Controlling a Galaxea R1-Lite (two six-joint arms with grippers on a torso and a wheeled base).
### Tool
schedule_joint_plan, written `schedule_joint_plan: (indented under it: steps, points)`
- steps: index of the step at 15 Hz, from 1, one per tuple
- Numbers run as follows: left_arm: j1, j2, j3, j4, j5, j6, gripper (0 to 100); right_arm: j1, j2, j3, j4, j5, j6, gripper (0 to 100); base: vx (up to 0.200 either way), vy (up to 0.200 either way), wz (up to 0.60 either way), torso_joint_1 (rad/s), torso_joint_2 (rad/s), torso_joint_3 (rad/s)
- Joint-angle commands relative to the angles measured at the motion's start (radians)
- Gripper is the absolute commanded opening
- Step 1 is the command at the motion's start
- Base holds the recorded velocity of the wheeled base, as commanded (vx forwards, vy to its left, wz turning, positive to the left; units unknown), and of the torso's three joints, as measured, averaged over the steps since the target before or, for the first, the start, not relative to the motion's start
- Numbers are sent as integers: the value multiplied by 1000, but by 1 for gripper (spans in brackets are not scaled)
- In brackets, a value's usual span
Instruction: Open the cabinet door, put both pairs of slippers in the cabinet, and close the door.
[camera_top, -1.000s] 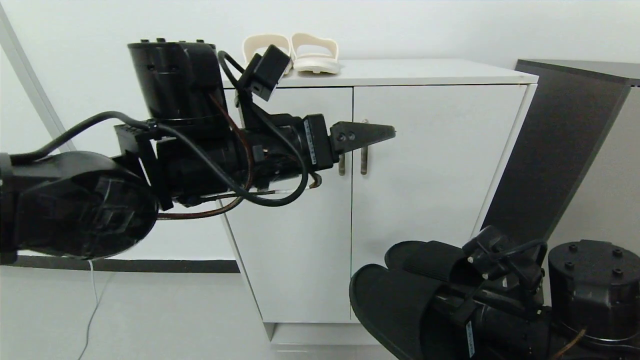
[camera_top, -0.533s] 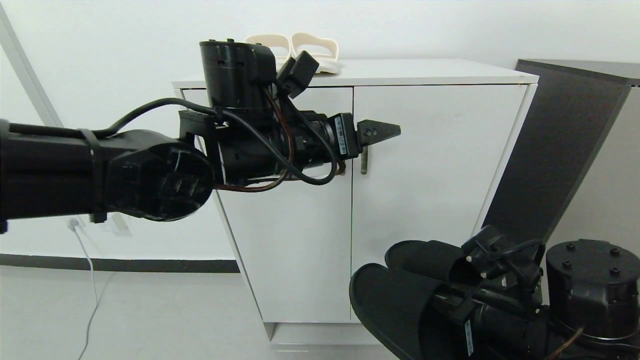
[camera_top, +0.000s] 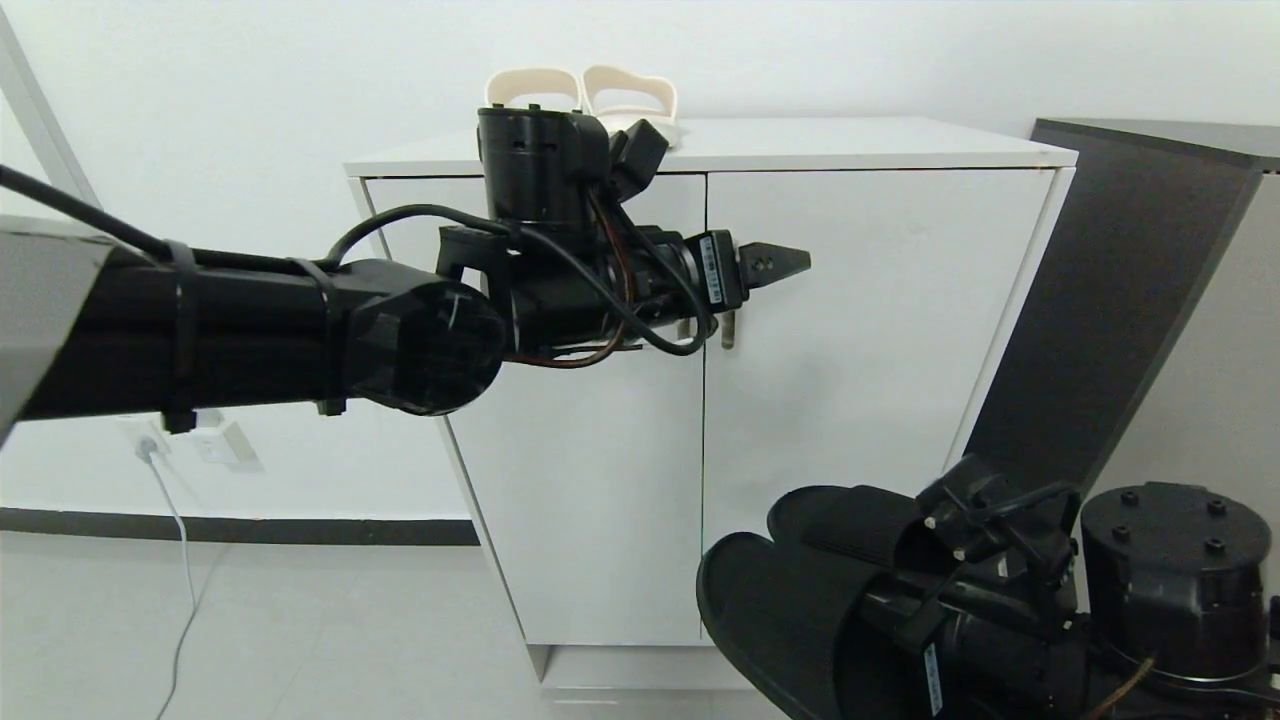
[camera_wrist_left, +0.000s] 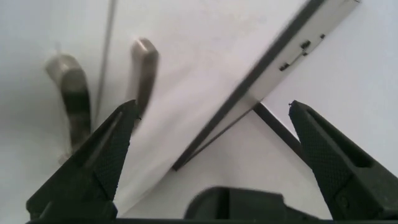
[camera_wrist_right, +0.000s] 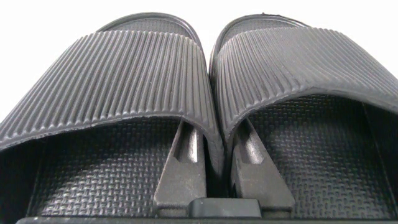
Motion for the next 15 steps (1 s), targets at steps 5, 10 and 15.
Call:
schedule_joint_plan:
  steps: [5,10,15]
  points:
    - [-2,123,-115,4,33,1,100,0,3,4,-1,0,1,0,0,0,0,0,0,0]
    - [-5,100,-84,4,33,-2,0,0,5,6,1,1,1,0,0,0,0,0,0,0]
    - [-8,4,40,-2,33,-2,0,8,2,18,1,3,0,0,0,0,0,0,0,0]
